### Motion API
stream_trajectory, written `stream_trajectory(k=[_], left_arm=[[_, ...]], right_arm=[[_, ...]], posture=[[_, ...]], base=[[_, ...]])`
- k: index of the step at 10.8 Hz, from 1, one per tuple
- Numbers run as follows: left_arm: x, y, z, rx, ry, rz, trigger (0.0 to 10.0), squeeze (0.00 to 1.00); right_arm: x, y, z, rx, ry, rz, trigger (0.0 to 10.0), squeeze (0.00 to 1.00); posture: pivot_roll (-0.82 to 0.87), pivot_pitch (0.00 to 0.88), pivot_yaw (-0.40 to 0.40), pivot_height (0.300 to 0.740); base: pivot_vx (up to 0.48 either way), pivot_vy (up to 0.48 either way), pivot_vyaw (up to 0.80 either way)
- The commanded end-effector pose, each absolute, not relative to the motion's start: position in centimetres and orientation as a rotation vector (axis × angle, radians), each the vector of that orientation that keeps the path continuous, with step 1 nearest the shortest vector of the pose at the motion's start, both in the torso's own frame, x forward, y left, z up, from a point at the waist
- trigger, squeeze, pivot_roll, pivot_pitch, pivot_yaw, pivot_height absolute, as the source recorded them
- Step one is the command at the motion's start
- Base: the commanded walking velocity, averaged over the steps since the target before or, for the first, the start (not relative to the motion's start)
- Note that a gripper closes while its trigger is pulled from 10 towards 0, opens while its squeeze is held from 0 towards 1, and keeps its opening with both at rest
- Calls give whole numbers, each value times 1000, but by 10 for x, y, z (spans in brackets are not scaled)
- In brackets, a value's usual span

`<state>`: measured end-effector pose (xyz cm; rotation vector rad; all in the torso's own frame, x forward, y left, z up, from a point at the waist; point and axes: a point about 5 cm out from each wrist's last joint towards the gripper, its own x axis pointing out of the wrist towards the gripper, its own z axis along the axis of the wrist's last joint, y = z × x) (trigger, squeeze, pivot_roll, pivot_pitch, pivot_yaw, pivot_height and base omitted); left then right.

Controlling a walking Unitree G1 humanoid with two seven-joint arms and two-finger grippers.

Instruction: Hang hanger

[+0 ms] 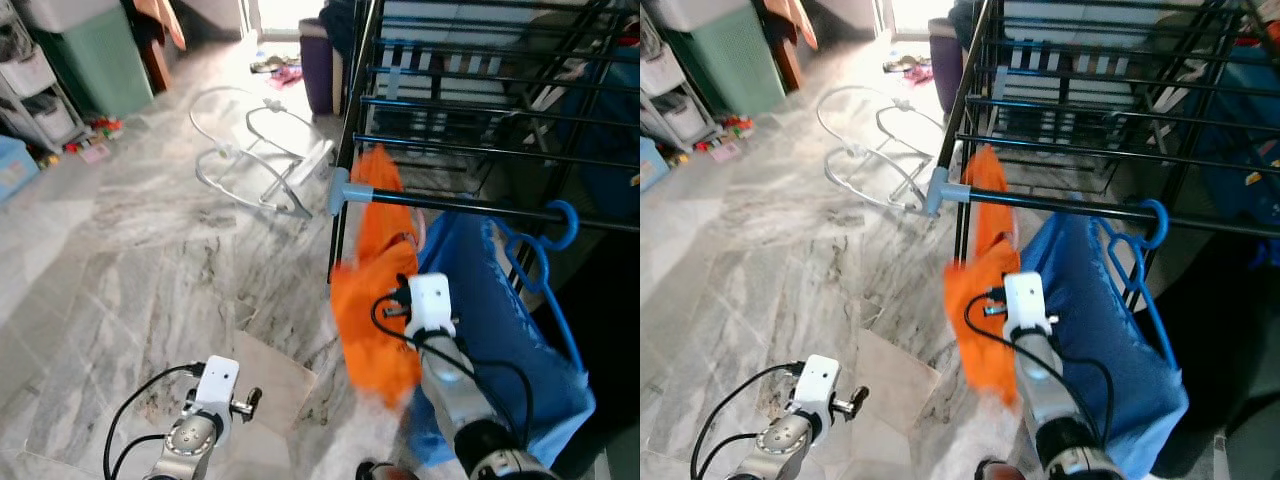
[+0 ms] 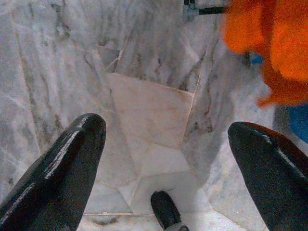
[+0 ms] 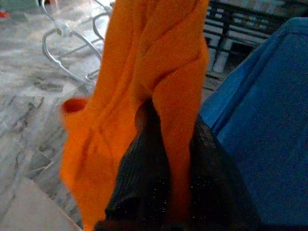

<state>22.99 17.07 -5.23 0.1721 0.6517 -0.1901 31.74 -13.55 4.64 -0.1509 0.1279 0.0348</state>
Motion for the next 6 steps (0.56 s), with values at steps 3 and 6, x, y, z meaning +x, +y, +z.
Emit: stream_trajectory(k=[3, 6], left_arm=[[223, 176, -57, 193, 694, -184, 10000, 0], [219, 181, -59, 205, 710, -176, 10000, 0]], right_arm=[[355, -130, 91, -83, 55, 45, 10000, 0], [366, -123, 102, -43, 81, 49, 10000, 0]], posture=[[-144, 120, 26, 740], [-138, 115, 22, 740]], base=[[0, 0, 0], [0, 0, 0]])
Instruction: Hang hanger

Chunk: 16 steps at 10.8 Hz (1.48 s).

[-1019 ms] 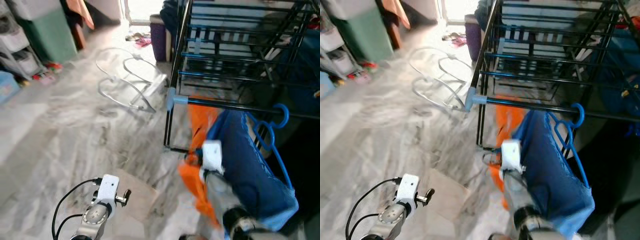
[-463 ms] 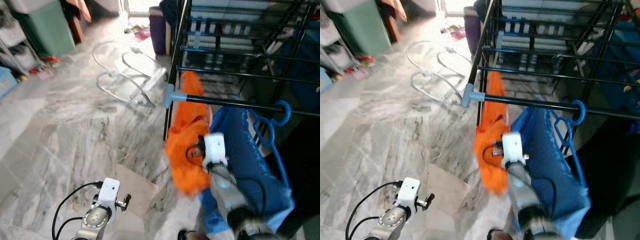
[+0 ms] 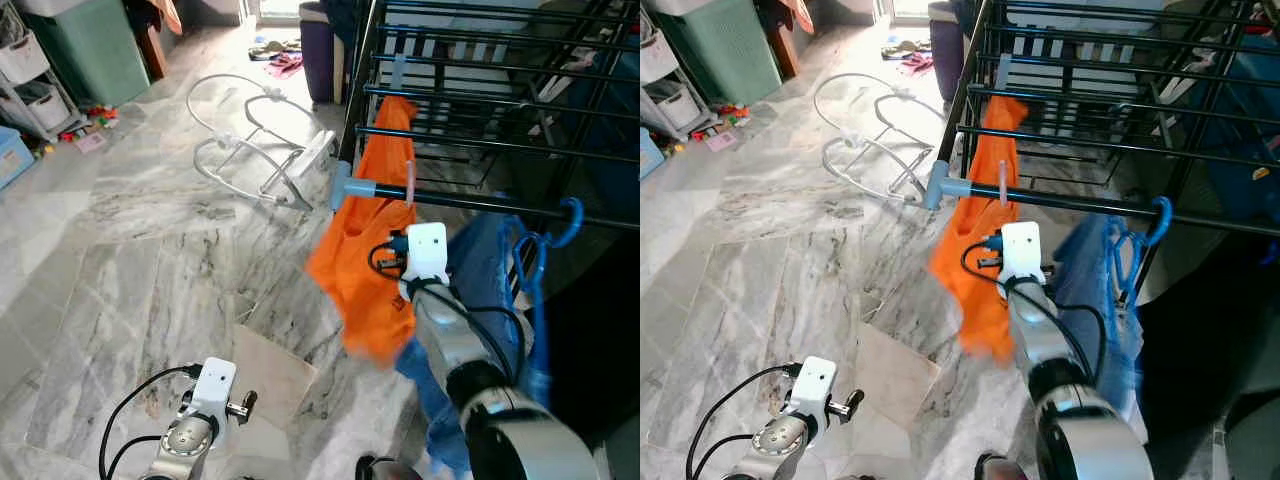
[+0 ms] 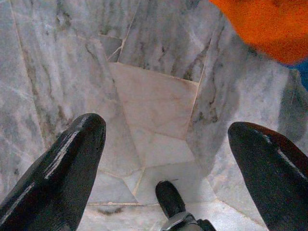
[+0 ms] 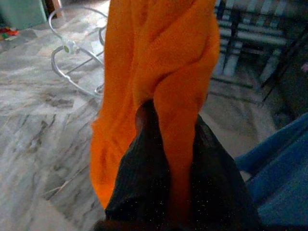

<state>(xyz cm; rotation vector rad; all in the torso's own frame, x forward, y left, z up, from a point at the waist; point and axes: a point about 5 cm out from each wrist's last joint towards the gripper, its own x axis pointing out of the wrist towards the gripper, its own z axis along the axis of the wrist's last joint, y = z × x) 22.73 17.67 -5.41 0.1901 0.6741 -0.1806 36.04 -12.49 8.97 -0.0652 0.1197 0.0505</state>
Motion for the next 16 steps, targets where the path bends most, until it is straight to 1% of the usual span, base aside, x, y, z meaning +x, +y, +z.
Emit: stream_trajectory(k=[1, 2, 4, 7, 8, 9, 12, 16], left_arm=[[218, 182, -60, 209, 717, -175, 10000, 0], [217, 183, -61, 218, 725, -179, 10000, 0], [218, 184, -61, 225, 732, -183, 10000, 0], [218, 183, -61, 232, 737, -189, 10000, 0], [218, 182, -61, 232, 738, -191, 10000, 0], [218, 181, -61, 232, 739, -193, 10000, 0], [216, 181, -62, 232, 739, -190, 10000, 0], [216, 184, -62, 249, 735, -170, 10000, 0]], right_arm=[[367, -122, 99, -5, 119, 40, 10000, 0], [367, -120, 93, 72, 196, 23, 10000, 0], [359, -113, 74, 132, 301, 27, 10000, 0], [352, -106, 63, 189, 360, 22, 10000, 0], [350, -105, 62, 203, 356, 31, 10000, 1000], [350, -105, 62, 204, 351, 33, 10000, 1000], [349, -112, 64, 117, 291, 28, 10000, 1000], [341, -119, 69, -72, 158, 40, 10000, 1000]], posture=[[-138, 114, 23, 740], [-141, 114, 25, 740], [-143, 114, 29, 740], [-150, 115, 35, 740], [-150, 118, 36, 740], [-151, 120, 36, 740], [-148, 125, 34, 740], [-164, 135, 35, 740]], base=[[0, 0, 0], [0, 0, 0], [0, 0, 0], [0, 0, 0], [0, 0, 0], [0, 0, 0], [0, 0, 0], [0, 0, 0]])
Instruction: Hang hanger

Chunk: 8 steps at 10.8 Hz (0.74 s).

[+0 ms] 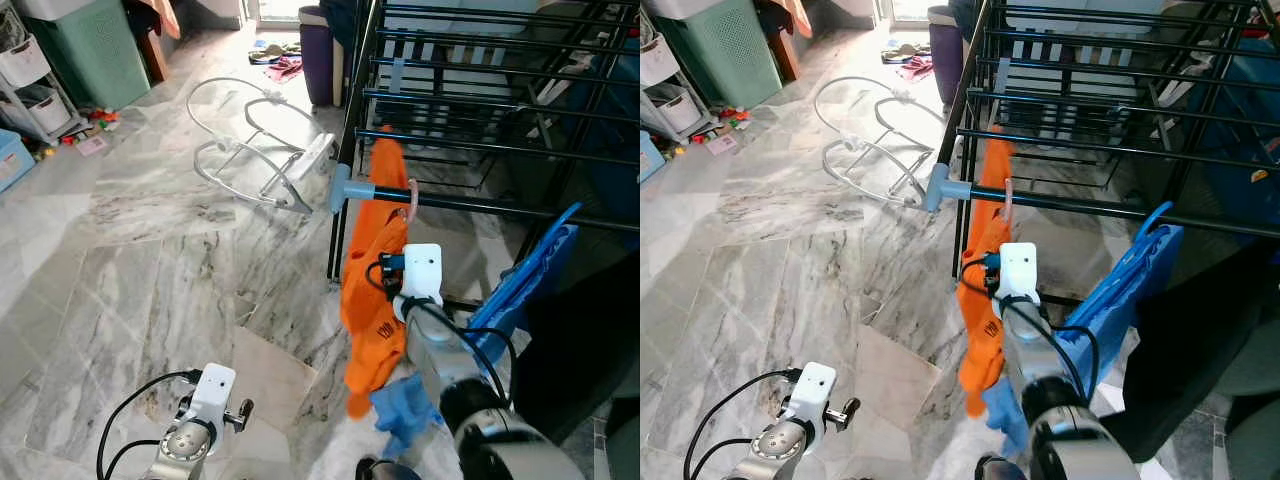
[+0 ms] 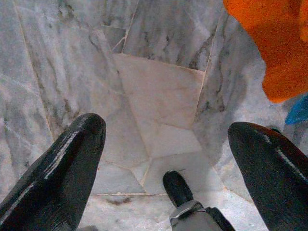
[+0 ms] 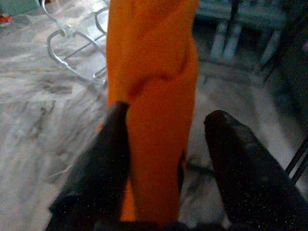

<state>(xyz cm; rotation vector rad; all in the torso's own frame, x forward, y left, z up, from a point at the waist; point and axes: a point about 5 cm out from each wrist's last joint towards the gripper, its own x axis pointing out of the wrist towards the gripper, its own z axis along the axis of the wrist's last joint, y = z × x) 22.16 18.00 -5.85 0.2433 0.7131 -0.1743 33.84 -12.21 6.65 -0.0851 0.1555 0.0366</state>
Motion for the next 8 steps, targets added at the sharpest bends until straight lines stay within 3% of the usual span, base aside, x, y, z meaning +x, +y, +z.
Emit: stream_trajectory(k=[1, 5, 8], left_arm=[[218, 184, -60, 276, 722, -169, 10000, 0], [218, 186, -60, 312, 714, -141, 10000, 0], [222, 183, -58, 332, 698, -148, 10000, 0]], right_arm=[[336, -123, 71, -130, 102, 29, 10000, 1000], [323, -132, 74, -153, 19, -5, 10000, 1000], [309, -122, 76, -96, -50, 82, 10000, 1000]], posture=[[-169, 135, 35, 740], [-161, 133, 35, 740], [-166, 131, 35, 740]], base=[[0, 0, 0], [0, 0, 0], [0, 0, 0]])
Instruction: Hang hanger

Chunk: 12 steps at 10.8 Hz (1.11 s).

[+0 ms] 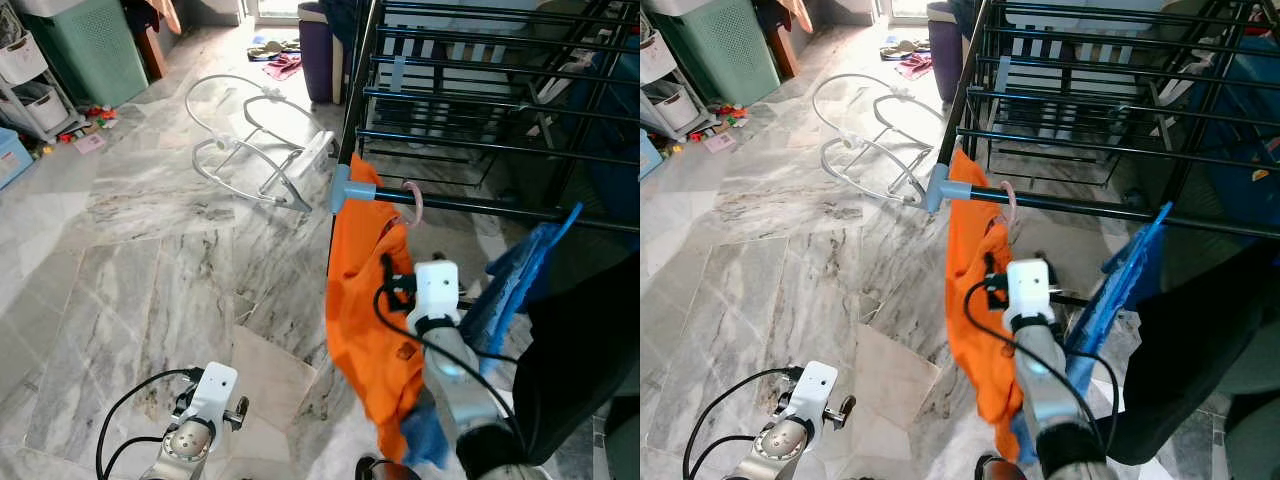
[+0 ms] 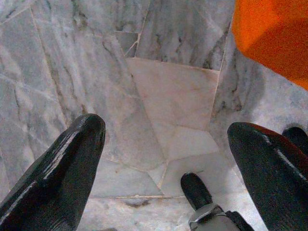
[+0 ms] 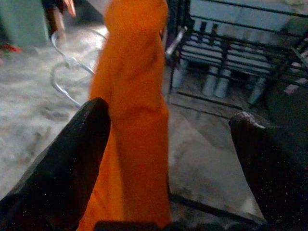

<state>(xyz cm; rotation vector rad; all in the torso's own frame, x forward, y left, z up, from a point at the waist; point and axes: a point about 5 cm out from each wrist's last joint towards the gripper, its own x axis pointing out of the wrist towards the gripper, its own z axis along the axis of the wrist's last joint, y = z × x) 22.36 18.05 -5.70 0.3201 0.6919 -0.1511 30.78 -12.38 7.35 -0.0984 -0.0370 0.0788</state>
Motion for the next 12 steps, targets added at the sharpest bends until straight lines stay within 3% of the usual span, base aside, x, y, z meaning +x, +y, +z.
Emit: stream_trajectory(k=[1, 12], left_arm=[[222, 183, -58, 331, 701, -149, 10000, 0], [217, 183, -62, 341, 738, -144, 10000, 0]], right_arm=[[307, -119, 79, -84, -68, 105, 10000, 1000], [307, -124, 79, -92, -61, 95, 10000, 1000]], posture=[[-167, 130, 36, 740], [-170, 117, 30, 740]], base=[[0, 0, 0], [-255, 0, 0]])
